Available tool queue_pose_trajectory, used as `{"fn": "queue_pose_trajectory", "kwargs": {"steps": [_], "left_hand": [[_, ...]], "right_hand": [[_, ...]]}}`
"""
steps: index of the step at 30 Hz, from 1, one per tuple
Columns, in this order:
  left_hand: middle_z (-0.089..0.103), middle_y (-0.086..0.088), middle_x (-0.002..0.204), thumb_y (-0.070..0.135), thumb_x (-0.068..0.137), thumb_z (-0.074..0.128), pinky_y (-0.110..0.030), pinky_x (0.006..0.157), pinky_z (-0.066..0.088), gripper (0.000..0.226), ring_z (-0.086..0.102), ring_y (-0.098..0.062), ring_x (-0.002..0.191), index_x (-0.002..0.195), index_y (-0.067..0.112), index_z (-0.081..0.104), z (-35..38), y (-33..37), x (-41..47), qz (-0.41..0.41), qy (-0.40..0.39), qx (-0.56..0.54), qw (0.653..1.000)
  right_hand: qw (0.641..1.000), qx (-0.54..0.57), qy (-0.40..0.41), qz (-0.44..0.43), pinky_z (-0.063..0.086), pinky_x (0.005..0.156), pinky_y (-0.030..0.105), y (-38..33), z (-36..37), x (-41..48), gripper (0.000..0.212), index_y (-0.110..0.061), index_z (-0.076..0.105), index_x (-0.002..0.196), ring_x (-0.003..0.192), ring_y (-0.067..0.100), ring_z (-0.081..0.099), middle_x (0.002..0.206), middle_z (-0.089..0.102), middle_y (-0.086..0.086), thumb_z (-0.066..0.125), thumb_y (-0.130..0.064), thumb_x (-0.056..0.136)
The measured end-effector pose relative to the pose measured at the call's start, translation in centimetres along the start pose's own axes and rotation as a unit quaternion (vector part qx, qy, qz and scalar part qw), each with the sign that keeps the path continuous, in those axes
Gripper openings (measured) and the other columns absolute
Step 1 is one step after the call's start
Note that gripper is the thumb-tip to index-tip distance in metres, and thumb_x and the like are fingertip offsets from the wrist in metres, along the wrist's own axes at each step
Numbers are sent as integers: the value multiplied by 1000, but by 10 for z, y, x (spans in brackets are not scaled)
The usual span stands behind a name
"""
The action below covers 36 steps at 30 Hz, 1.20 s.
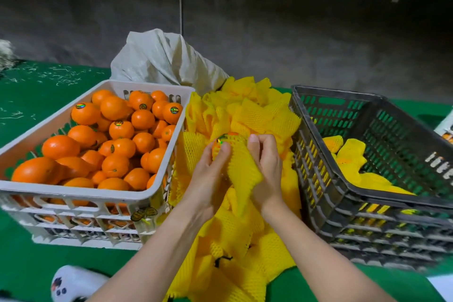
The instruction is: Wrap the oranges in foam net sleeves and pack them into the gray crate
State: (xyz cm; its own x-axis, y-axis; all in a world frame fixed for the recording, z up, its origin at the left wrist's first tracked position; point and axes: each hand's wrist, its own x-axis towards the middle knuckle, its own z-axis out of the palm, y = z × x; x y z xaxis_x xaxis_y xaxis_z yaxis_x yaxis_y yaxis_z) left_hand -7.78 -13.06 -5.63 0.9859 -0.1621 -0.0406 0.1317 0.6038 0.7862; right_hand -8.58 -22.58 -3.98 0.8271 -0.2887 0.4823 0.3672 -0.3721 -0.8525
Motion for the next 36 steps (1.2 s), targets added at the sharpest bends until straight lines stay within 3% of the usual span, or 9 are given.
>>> {"fn": "queue_pose_trajectory", "kwargs": {"steps": [5, 10, 15, 19, 22, 25, 30, 33, 36], "left_hand": [[74, -9, 87, 56, 90, 40, -31, 66, 58, 49, 71, -20, 80, 106, 20, 69, 1, 0, 3, -88, 12, -97, 991], [66, -15, 118, 55, 86, 49, -47, 99, 45, 59, 60, -31, 113, 124, 12, 61, 4, 4, 2, -121, 47, -81, 988], [72, -15, 100, 48, 67, 62, -43, 85, 50, 47, 67, -29, 93, 87, 8, 76, 3, 8, 4, -129, 1, -109, 986], [74, -12, 87, 47, 67, 60, -38, 74, 50, 41, 72, -24, 76, 69, 10, 79, 5, 11, 7, -123, 3, -93, 988], [74, -11, 91, 47, 66, 60, -38, 74, 51, 46, 72, -23, 80, 95, 14, 76, 6, 10, 6, -97, 26, -56, 993], [73, -9, 100, 48, 65, 62, -37, 75, 52, 61, 70, -22, 88, 118, 18, 62, 5, 11, 6, -69, 48, -14, 996], [74, 4, 76, 52, 84, 56, -37, 78, 52, 22, 70, -17, 78, 84, 30, 59, 7, 8, 9, -51, 104, 66, 991], [66, 5, 78, 54, 90, 51, -40, 79, 50, 27, 62, -15, 79, 73, 33, 54, 7, 5, 15, 4, 189, 136, 972], [42, 13, 45, 44, 92, 55, -37, 51, 34, 56, 40, -5, 45, 40, 29, 40, 1, 0, 15, 151, 227, 259, 927]], "right_hand": [[996, -50, 13, -76, 29, 59, 36, -3, -3, 9, 36, -14, 42, 69, 57, 10, 35, 55, 37, -9, 52, -45, 87], [999, 18, -28, -40, 27, 52, 21, 4, -11, 26, 41, -20, 33, 57, 48, 3, 33, 51, 29, -9, 53, -22, 92], [983, 129, -108, 67, 24, 46, 16, 10, -10, 32, 43, -16, 29, 56, 45, 0, 28, 54, 25, -1, 49, -21, 94], [953, 226, -181, 84, 37, 64, 25, 18, -8, 23, 28, -10, 47, 75, 66, 7, 44, 70, 45, 5, 44, -36, 86], [941, 215, -230, 126, 46, 78, 28, 20, -14, 28, 32, -7, 65, 92, 83, 10, 60, 86, 64, 6, 40, -27, 95], [907, 204, -255, 267, 55, 71, 28, 20, -24, 37, 61, -15, 77, 74, 78, 18, 70, 81, 73, 10, 32, -50, 95], [887, 222, -263, 309, 52, 89, 36, 16, -16, 28, 69, -17, 69, 97, 91, 19, 66, 97, 71, 6, 39, -71, 67], [899, 208, -233, 306, 42, 103, 46, 15, -9, 18, 95, -14, 58, 124, 114, 27, 57, 123, 62, 11, 45, -77, 55], [924, 183, -194, 275, 38, 106, 45, 15, -8, 16, 87, -24, 57, 124, 122, 23, 51, 127, 57, -4, 42, -79, 59]]}}
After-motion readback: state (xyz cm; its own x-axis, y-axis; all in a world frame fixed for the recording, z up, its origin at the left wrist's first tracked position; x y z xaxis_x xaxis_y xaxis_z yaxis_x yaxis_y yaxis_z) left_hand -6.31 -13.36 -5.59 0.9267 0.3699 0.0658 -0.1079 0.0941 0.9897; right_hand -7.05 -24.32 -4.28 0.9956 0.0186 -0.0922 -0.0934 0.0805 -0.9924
